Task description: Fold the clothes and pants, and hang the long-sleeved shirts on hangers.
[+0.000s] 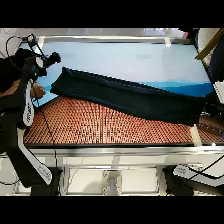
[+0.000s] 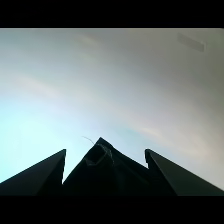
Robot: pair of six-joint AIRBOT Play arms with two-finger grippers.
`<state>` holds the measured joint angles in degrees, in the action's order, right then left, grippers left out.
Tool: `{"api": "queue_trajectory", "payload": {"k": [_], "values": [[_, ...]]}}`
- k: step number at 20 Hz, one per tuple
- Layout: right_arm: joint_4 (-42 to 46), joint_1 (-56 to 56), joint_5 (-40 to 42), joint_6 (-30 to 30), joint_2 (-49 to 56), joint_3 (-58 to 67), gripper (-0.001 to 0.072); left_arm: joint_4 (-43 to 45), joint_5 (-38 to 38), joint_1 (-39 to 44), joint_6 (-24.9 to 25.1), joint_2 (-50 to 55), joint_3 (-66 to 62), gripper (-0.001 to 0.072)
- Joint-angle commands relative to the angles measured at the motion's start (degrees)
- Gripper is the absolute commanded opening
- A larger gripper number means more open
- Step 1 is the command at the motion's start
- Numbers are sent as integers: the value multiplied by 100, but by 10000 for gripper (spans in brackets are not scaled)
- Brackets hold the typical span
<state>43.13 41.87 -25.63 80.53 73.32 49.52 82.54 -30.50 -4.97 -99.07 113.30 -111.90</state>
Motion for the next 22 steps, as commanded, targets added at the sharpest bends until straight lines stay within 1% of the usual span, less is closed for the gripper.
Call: {"api": "queue_trajectory", "payload": {"k": [1, 3, 4, 6, 7, 8, 10, 11, 12, 13, 15, 18, 19, 22], "values": [[629, 76, -446, -9, -160, 546, 381, -22, -66, 15, 9, -409, -9, 561], [1102, 236, -1043, -2, -269, 997, 381, -24, -81, 17, 118, -863, -9, 560], [1246, 363, -1504, -2, -284, 1228, 382, -24, -81, 28, 203, -1113, -9, 560], [1552, 658, -2586, -4, -273, 1591, 389, -24, -83, 81, 203, -1558, -9, 560], [1609, 850, -3038, -17, -256, 1668, 446, -26, -83, 111, 256, -1792, -9, 560], [1576, 1040, -3353, -79, -225, 1665, 461, -22, -83, 162, 378, -1993, -9, 560], [1449, 1384, -4017, -562, -9, 1670, 463, -24, -83, 278, 564, -2382, -9, 560], [1207, 1543, -4371, -879, 203, 1670, 518, -24, -83, 345, 566, -2529, -9, 560], [957, 1655, -4658, -1082, 437, 1670, 641, -22, -81, 435, 568, -2653, -9, 559], [804, 1705, -4863, -1202, 704, 1670, 700, -22, -81, 525, 584, -2736, -9, 560], [769, 1683, -4988, -1375, 1211, 1670, 700, -24, -83, 717, 940, -2800, -9, 560], [518, 1665, -4883, -1921, 1818, 1670, 699, -22, -356, 970, 1305, -2791, -7, 559], [428, 1665, -4839, -2096, 1985, 1670, 699, -26, -492, 1021, 1298, -2791, -7, 560], [385, 1665, -4616, -2365, 2345, 1670, 695, -26, -997, 1071, 1296, -2791, -7, 559]]}}
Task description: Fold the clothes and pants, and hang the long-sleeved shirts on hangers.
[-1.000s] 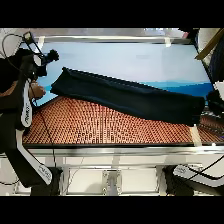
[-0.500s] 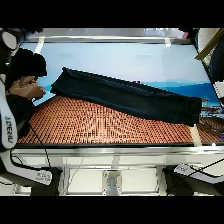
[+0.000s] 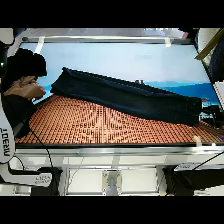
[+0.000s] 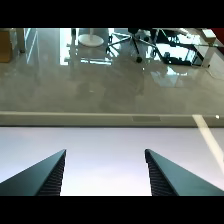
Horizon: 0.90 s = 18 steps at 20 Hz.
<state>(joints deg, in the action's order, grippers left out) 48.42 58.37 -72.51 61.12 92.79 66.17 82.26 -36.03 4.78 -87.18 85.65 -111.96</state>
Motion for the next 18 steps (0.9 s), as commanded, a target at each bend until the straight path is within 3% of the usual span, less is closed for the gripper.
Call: {"api": "queue_trajectory", "payload": {"k": [1, 7, 10, 11, 14, 15, 16, 17, 18], "values": [[-142, 13, 151, -485, 476, 4, 694, 4, -590, 94, 107, -26, 0, 559], [-146, -435, 391, -693, 684, 4, 684, 2, -885, 94, 107, -26, 0, 559], [-153, -881, 584, -675, 726, 4, 642, 4, -907, 94, 107, -26, 0, 558], [-162, -1019, 608, -678, 723, 7, 542, 4, -957, 94, 107, -26, 0, 559], [-219, -1204, 413, -656, 719, 146, 149, 4, -1344, 94, 109, -26, 0, 559], [-232, -1202, 177, -651, 708, 260, 87, 7, -1523, 87, 109, -26, 0, 555], [-229, -1163, -120, -625, 662, 404, 46, 9, -1681, 83, 109, -26, 0, 483], [-223, -1106, -442, -525, 590, 562, 46, 13, -1808, 83, 109, -26, 0, 323], [-212, -1047, -686, -396, 494, 706, 46, 28, -1873, 85, 109, -26, 0, 211]]}}
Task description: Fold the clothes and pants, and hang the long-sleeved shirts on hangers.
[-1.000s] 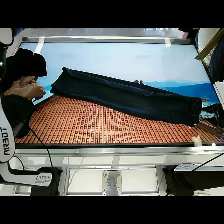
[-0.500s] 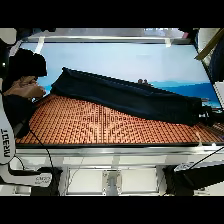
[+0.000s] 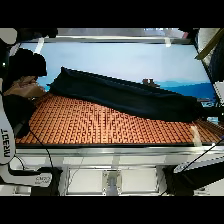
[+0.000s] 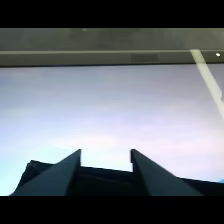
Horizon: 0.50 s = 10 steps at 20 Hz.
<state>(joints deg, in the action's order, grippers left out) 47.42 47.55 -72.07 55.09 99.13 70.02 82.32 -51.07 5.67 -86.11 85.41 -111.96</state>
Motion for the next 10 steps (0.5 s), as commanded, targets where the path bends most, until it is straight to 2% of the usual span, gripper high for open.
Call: {"api": "queue_trajectory", "payload": {"k": [1, 4, 5, 6, 9, 10], "values": [[-98, 109, -1025, 404, -269, 439, 46, 17, -396, -4, 0, -2, 0, 197], [85, 448, -1744, 614, -909, 535, 46, 13, -546, 7, 2, -7, 0, 196], [205, 577, -1965, 678, -1137, 533, 45, 2, -721, 7, 2, -17, 0, 129], [376, 737, -2201, 708, -1390, 529, 45, 0, -942, 7, 2, -42, 0, 10], [654, 1346, -2732, 691, -2194, 343, 44, 0, -1703, 7, 4, -238, 0, 15], [647, 1611, -2638, 662, -2533, 164, 44, -4, -1871, 7, 4, -345, 0, 15]]}}
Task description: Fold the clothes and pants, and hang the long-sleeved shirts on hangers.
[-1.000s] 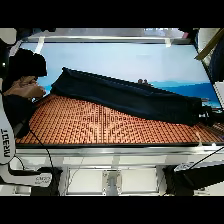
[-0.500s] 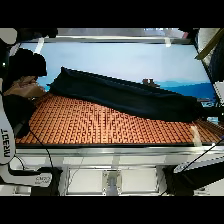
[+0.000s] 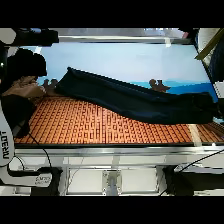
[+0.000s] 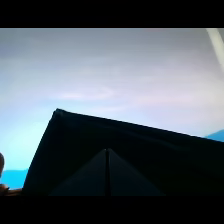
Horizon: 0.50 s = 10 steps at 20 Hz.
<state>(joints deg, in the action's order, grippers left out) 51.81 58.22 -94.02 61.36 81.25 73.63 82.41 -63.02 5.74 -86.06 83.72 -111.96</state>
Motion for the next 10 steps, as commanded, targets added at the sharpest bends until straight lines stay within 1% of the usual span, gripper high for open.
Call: {"api": "queue_trajectory", "payload": {"k": [1, 2, 4, 5, 6, 8, 10], "values": [[184, 758, -262, 118, -1067, -407, 44, -39, -767, 11, 0, -306, 0, 15], [151, 868, -210, 258, -1318, -562, 44, -109, -752, 39, 2, -426, 0, 15], [-184, 684, 52, 426, -1714, -752, 44, -638, -549, 205, 85, -514, 2, 15], [-402, 455, 55, 444, -1816, -756, 44, -962, -483, 339, 337, -442, 4, 15], [-614, 138, 59, 459, -1910, -754, 44, -1349, -474, 542, 505, -284, 11, 15], [-848, -590, 129, 522, -2015, -745, 44, -2059, -481, 1049, 686, 240, 13, 15], [-852, -1296, 483, 802, -2068, -741, 44, -2789, -472, 1742, 986, 990, 13, 15]]}}
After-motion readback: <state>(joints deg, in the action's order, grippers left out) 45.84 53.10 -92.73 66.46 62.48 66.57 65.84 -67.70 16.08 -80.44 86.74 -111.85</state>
